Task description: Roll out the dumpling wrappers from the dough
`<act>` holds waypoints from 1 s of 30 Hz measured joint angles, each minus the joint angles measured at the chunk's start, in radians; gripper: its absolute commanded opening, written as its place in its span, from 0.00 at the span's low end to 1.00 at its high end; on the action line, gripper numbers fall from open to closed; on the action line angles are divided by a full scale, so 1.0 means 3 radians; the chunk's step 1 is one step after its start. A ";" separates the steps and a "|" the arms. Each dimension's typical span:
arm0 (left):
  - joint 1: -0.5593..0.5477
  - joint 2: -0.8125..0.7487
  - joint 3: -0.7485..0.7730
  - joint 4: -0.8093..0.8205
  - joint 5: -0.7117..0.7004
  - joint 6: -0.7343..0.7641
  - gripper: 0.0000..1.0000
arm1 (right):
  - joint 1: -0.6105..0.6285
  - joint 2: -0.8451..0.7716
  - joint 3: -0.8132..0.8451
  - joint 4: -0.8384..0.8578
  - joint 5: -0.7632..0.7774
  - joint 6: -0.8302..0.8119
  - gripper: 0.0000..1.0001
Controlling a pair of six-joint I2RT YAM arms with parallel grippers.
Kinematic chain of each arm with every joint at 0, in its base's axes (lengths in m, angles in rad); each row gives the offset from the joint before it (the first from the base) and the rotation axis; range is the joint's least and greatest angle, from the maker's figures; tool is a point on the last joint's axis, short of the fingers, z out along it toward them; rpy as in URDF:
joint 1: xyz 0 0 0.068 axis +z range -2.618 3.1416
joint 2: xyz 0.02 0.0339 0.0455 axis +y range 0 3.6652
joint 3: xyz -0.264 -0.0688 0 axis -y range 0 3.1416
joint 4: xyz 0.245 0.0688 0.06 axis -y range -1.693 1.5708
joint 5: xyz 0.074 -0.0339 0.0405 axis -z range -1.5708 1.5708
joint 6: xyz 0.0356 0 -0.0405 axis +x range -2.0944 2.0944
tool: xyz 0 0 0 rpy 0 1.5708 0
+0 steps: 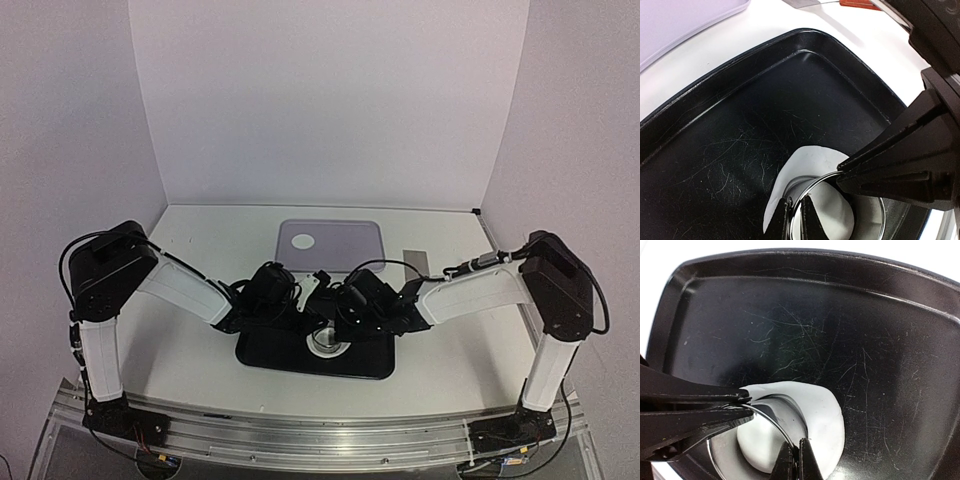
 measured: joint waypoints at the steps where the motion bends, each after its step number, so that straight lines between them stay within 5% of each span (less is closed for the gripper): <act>1: 0.0022 -0.0003 -0.0011 0.0002 0.0011 -0.0013 0.00 | 0.0008 0.0035 0.0076 -0.0076 0.0011 -0.0019 0.00; 7: 0.0243 -0.0028 -0.0051 -0.0029 0.0289 -0.0033 0.00 | 0.0076 0.0187 0.0375 -0.0225 0.0175 -0.0041 0.00; 16: -0.0077 -0.0044 -0.0002 -0.0038 0.0057 0.0062 0.00 | 0.0089 -0.0190 -0.0220 0.0085 0.0096 -0.0012 0.00; 30: 0.0204 0.0044 0.0040 -0.0113 0.0387 -0.0020 0.00 | 0.0084 0.0167 0.0407 -0.0424 0.0181 -0.0070 0.00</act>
